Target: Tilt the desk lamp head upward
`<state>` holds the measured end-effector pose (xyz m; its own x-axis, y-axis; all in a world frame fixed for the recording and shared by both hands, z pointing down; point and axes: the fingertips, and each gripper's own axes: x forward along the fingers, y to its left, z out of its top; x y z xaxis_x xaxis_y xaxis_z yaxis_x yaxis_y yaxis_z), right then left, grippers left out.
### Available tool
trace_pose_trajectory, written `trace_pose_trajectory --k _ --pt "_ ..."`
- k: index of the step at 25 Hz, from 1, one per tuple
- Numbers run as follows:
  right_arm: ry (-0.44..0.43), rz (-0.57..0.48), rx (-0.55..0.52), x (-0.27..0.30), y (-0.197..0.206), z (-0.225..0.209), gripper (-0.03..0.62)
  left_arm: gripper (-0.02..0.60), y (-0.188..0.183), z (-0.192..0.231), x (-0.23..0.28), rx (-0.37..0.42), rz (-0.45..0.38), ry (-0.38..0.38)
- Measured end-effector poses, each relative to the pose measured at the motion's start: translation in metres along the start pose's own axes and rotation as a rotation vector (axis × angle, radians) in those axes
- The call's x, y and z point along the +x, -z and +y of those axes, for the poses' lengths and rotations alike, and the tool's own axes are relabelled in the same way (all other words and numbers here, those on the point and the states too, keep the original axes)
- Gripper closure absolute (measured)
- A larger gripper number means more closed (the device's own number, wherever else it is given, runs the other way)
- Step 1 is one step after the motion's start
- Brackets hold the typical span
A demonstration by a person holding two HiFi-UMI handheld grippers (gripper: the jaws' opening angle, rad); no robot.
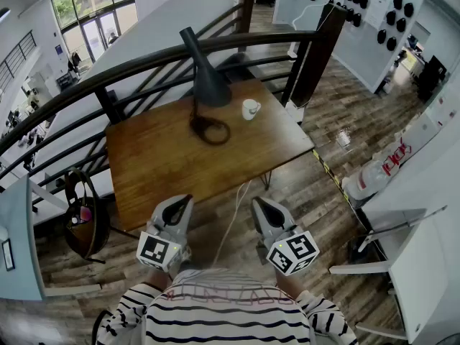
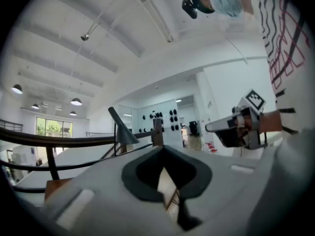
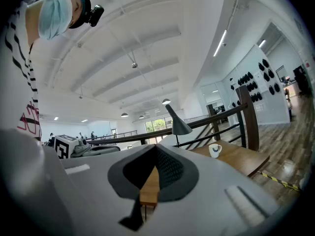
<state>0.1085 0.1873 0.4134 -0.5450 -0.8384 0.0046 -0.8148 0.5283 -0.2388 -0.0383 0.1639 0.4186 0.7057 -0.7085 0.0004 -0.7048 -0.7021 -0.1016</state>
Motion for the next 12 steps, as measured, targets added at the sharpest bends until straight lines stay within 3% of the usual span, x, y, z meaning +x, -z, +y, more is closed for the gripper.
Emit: trace_pose_trajectory --k 6,12 --pt "-0.019 -0.021 0.037 -0.006 0.000 0.005 0.592 0.578 0.007 -0.005 -0.008 0.024 0.005 0.003" --pt "-0.006 -0.044 0.089 -0.017 0.006 -0.002 0.592 0.577 0.008 -0.013 -0.010 -0.010 0.009 0.001"
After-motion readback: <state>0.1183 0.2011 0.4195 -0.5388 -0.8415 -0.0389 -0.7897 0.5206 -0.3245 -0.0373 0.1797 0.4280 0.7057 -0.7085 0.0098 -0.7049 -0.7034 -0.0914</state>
